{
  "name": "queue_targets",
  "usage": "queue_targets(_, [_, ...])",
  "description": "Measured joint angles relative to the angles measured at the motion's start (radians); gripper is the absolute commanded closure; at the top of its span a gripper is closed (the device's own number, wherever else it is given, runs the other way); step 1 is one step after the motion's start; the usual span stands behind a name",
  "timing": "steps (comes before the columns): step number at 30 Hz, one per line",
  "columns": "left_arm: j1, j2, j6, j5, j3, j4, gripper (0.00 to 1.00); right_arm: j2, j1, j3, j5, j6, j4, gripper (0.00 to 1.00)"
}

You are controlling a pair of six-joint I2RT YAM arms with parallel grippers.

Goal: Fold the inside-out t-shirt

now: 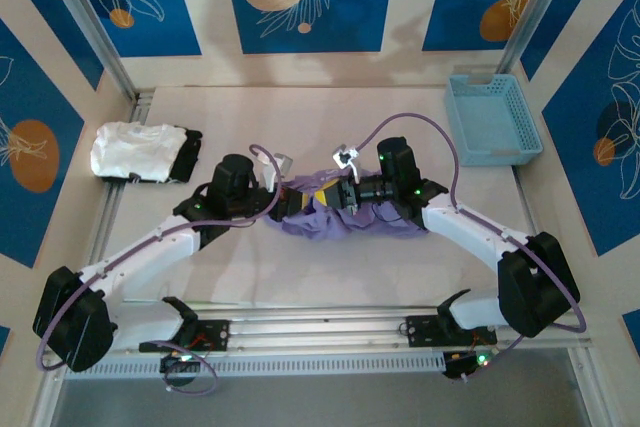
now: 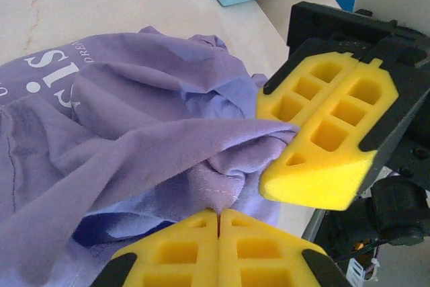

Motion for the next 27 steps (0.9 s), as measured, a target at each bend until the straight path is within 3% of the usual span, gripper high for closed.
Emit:
queue_targets(8, [0.000, -0.027, -0.014, 0.052, 0.017, -0.002, 1.00, -0.004, 0.010, 0.149, 0.317, 0.032, -0.249, 0.81])
queue_targets(14, [-0.001, -0.050, -0.071, 0.082, 0.032, 0.013, 1.00, -0.067, 0.057, 0.161, 0.485, 0.001, -0.353, 0.65])
queue_targets(22, [-0.001, -0.058, -0.114, 0.087, 0.048, 0.019, 1.00, -0.269, 0.137, 0.000, 0.492, -0.098, -0.281, 0.58])
queue_targets(27, [-0.001, -0.074, -0.116, 0.087, 0.050, 0.018, 1.00, -0.267, 0.183, -0.089, 0.481, -0.108, -0.190, 0.55])
